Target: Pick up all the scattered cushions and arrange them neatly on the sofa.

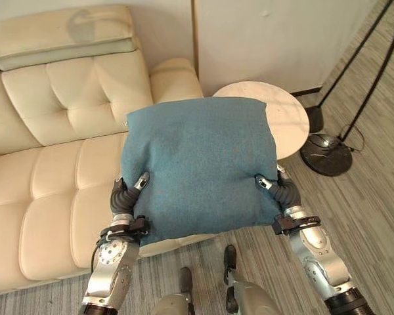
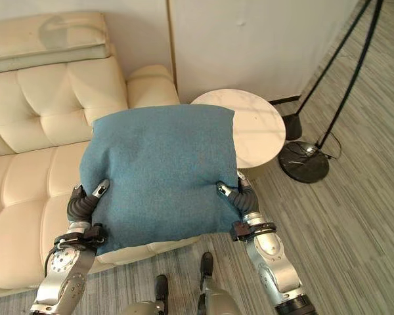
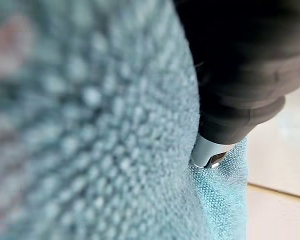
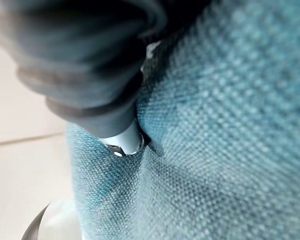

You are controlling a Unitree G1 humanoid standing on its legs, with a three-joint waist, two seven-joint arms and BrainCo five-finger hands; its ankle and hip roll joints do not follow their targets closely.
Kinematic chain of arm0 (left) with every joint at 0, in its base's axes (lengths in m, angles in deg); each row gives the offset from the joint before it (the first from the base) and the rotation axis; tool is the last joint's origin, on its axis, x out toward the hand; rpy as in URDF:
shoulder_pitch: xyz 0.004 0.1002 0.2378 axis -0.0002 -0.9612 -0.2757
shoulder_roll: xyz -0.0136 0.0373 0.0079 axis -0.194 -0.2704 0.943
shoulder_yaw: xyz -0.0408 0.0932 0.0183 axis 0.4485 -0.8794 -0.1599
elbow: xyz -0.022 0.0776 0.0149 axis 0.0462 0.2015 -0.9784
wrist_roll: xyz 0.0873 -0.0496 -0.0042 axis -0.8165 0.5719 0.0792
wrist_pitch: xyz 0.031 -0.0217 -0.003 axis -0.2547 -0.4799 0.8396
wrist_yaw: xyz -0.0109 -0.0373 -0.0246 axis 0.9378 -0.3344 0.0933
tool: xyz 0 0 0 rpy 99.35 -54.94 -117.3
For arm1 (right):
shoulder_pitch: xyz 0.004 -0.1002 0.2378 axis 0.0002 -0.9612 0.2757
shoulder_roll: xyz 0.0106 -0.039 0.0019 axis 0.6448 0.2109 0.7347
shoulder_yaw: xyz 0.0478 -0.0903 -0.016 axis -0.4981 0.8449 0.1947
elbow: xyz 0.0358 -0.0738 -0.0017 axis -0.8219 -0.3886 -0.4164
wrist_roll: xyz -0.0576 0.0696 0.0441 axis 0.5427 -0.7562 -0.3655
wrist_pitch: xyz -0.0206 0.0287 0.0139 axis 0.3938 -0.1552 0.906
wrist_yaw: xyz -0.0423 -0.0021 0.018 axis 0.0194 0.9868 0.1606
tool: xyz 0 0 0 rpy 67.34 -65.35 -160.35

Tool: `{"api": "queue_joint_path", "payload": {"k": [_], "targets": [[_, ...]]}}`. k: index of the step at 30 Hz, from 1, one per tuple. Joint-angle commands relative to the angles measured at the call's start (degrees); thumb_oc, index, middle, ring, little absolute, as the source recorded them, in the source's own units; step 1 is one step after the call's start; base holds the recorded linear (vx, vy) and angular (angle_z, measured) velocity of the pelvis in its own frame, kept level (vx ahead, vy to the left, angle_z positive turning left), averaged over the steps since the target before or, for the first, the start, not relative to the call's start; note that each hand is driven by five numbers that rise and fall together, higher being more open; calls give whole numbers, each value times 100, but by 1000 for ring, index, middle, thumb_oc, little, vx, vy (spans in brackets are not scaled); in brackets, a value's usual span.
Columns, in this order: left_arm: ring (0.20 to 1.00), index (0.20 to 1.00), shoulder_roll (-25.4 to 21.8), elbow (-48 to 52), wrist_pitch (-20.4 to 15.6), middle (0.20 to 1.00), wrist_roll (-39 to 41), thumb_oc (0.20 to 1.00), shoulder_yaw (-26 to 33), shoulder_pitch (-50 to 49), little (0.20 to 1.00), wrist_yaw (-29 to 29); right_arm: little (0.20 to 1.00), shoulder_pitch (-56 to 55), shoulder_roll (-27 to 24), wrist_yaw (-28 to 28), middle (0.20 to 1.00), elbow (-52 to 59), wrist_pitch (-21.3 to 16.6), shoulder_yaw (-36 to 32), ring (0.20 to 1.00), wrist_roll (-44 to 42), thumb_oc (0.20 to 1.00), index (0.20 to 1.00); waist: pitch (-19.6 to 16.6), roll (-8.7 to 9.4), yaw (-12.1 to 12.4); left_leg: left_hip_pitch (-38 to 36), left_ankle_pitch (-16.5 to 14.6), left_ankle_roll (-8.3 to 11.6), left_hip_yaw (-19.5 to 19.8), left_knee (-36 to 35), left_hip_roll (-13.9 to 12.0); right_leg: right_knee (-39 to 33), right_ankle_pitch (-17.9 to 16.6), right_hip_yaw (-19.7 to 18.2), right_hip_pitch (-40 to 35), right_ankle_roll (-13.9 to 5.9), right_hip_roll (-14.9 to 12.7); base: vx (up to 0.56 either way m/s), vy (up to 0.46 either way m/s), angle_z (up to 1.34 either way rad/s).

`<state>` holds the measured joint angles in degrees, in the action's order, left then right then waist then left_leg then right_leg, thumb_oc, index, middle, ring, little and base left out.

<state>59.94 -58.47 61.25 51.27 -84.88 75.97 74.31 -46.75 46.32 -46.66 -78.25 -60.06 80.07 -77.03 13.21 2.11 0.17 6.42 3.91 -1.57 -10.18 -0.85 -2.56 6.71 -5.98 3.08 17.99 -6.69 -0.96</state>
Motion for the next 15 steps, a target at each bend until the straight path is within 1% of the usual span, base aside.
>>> {"api": "queue_joint_path", "payload": {"k": [1,2,3,5,7,8,9,10,11,13,14,15], "targets": [[200,200,-180,365,-405,200,-325,200,-273,334,200,590,200,217,319,358,200,700,-599,175,200,76,200,200,-262,64,153,77,-124,246,447,-60,14,1059,1192,-303,-1258,-129,-169,-238,-248,-10],[200,200,-143,411,-381,200,-258,200,-248,241,200,599,200,161,264,361,200,707,-558,79,200,122,200,200,-326,130,286,267,17,313,563,-46,21,583,1414,-428,-1614,7,-134,-207,-329,62],[200,200,-148,414,-368,200,-200,200,-196,229,200,593,200,204,213,329,200,667,-552,49,200,115,200,200,-356,163,356,436,217,437,620,-42,-4,229,1540,-406,-1788,101,-62,-141,-281,60],[200,200,-115,398,-345,200,-254,200,-192,172,200,615,200,176,130,270,200,641,-558,-47,200,160,200,200,-403,148,388,656,384,559,659,-55,-25,-226,1591,-271,-1870,208,9,-130,-208,46],[200,200,-54,386,-327,200,-243,200,-201,239,200,610,200,83,41,263,200,637,-558,-178,200,128,200,200,-347,77,342,787,576,734,653,-146,-93,-422,1556,-144,-1823,264,96,-220,-161,59],[200,200,-9,387,-330,200,-227,200,-240,320,200,642,200,29,-29,251,200,617,-544,-204,200,90,200,200,-258,43,281,853,489,727,612,-51,-89,-462,1430,42,-1719,272,57,-210,-70,84],[200,200,-6,386,-330,200,-227,200,-239,321,200,643,200,31,-32,252,200,615,-545,-205,200,88,200,200,-257,37,263,868,476,726,631,-27,-85,-464,1432,61,-1724,271,57,-247,-47,92],[200,200,3,417,-327,200,-256,200,-254,360,200,656,200,17,-73,238,200,607,-555,-238,200,78,200,200,-231,65,218,842,362,670,555,114,-84,-484,1353,138,-1653,260,-1,-162,-24,56],[200,200,23,442,-332,200,-276,200,-264,360,200,697,200,-46,-100,258,200,623,-552,-280,200,79,200,200,-211,107,134,789,147,615,455,361,-80,-501,1331,257,-1639,239,-89,-224,-33,47],[200,200,64,440,-336,200,-262,200,-359,428,200,770,200,-117,-138,286,200,681,-559,-310,200,59,200,200,-230,147,10,625,-229,577,289,709,-118,-568,1250,477,-1579,230,-208,-157,-11,57],[200,200,83,440,-336,200,-247,200,-402,450,200,788,200,-166,-149,301,200,704,-563,-350,200,59,200,200,-272,135,-28,548,-279,580,240,683,-146,-597,1225,573,-1546,234,-223,-77,17,84],[200,200,108,430,-328,200,-256,200,-456,465,200,802,200,-235,-165,295,200,740,-569,-438,200,96,200,200,-315,110,-101,414,-307,594,108,619,-210,-625,1231,699,-1550,230,-241,-41,36,91]]}}
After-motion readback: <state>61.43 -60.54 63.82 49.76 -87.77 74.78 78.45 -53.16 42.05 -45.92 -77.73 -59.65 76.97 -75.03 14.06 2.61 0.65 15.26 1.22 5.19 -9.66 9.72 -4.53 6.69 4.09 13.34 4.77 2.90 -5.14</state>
